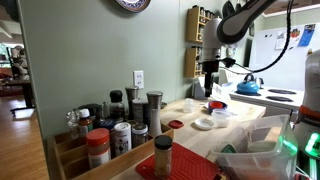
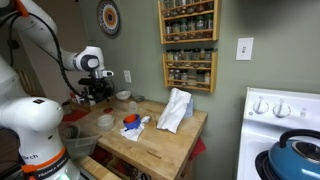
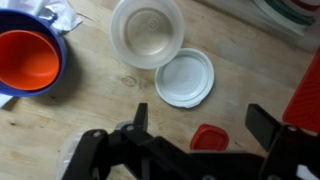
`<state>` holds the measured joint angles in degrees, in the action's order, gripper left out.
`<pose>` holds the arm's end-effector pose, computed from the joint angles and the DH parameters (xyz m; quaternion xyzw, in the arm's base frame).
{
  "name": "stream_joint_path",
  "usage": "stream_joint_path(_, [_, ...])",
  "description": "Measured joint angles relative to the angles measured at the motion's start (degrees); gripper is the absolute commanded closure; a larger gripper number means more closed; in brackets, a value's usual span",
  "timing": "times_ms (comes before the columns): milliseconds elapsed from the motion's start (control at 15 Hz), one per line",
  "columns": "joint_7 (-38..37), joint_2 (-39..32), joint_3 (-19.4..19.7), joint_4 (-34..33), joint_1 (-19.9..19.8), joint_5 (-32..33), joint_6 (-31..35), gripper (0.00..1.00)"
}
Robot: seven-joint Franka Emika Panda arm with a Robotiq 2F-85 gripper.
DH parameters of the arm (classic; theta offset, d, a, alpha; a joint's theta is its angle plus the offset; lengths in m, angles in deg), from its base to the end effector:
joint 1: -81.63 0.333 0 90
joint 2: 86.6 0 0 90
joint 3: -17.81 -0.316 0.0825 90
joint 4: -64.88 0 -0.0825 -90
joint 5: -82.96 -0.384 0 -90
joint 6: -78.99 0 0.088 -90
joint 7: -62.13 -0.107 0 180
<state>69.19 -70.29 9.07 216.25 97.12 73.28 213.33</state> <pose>0.3710 0.1672 0.3366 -0.9772 -0.2086 0.0121 0.0372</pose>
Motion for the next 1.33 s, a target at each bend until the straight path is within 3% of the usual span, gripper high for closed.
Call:
stream_joint_path(333, [6.17, -7.22, 0.05, -0.81, 0.97, -1.79, 2.80, 0.00])
stream_joint_path(667, [5.89, -7.92, -0.03, -1.36, 0.55, -1.48, 3.25, 0.00])
stream_joint_path(1267, [5.31, -18.51, -0.02, -2.41, -1.96, -1.16, 13.35, 0.00])
stream_joint_path(1333, [5.31, -19.57, -0.03, -2.80, -2.21, -1.16, 13.42, 0.06])
